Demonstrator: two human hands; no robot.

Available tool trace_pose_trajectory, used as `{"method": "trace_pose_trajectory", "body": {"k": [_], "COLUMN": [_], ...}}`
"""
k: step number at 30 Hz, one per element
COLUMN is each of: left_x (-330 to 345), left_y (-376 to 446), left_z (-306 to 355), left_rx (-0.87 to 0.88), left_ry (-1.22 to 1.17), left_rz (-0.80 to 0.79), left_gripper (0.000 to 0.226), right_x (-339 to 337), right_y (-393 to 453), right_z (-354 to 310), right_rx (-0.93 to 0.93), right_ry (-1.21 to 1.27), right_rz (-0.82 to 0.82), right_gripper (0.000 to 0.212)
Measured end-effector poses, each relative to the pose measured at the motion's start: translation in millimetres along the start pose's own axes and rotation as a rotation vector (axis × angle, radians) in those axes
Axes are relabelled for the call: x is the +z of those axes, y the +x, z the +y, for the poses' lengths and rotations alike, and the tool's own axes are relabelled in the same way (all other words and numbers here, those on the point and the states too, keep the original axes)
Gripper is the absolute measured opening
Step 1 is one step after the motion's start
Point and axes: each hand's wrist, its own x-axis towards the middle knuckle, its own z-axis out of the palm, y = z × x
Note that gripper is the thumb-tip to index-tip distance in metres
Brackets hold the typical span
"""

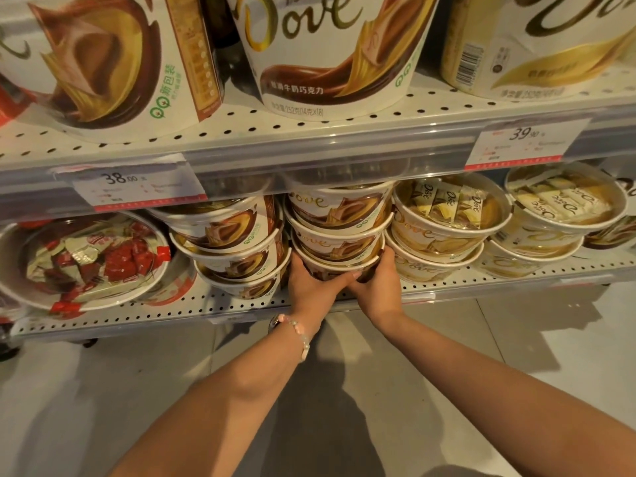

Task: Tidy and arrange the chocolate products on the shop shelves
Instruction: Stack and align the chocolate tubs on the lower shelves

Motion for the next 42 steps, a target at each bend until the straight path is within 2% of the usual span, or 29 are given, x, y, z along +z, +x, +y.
{"method": "trace_pose_trajectory", "body": {"k": [5,11,15,18,21,27,39,42], "left_x": [20,32,23,9,-1,-7,4,5], "left_y": [-14,-15,-11,-4,3,8,-1,-1], "left_z": [0,2,-2,-6,-7,-5,-4,-4], "left_rx": [-0.034,-0.052,-0.063,-0.054,-0.039,-0.022,0.045,0.068], "left_ry": [-0.039,-0.026,0.021,0.094,0.099,0.057,0.126,0.115], "left_rz": [0.141,0.194,0.146,0.036,-0.075,-0.083,0.096,0.099], "left_gripper": [0.108,0.108,0.118,0.128,0.126,0.115,0.110,0.109], "right_x": [-10,-16,-15,-10,-1,10,-15,-21], "right_y": [7,10,8,-2,-10,-13,7,11], "right_z": [5,7,6,4,-4,-11,-1,0], "right_rx": [-0.041,-0.070,-0.043,-0.020,-0.065,-0.091,-0.045,-0.023], "right_ry": [0.029,0.064,0.086,0.135,0.157,0.087,0.062,0.048], "right_rz": [-0.067,-0.112,-0.140,-0.125,-0.050,0.038,-0.194,-0.260], "right_gripper": [0.071,0.075,0.076,0.079,0.085,0.084,0.090,0.088]}}
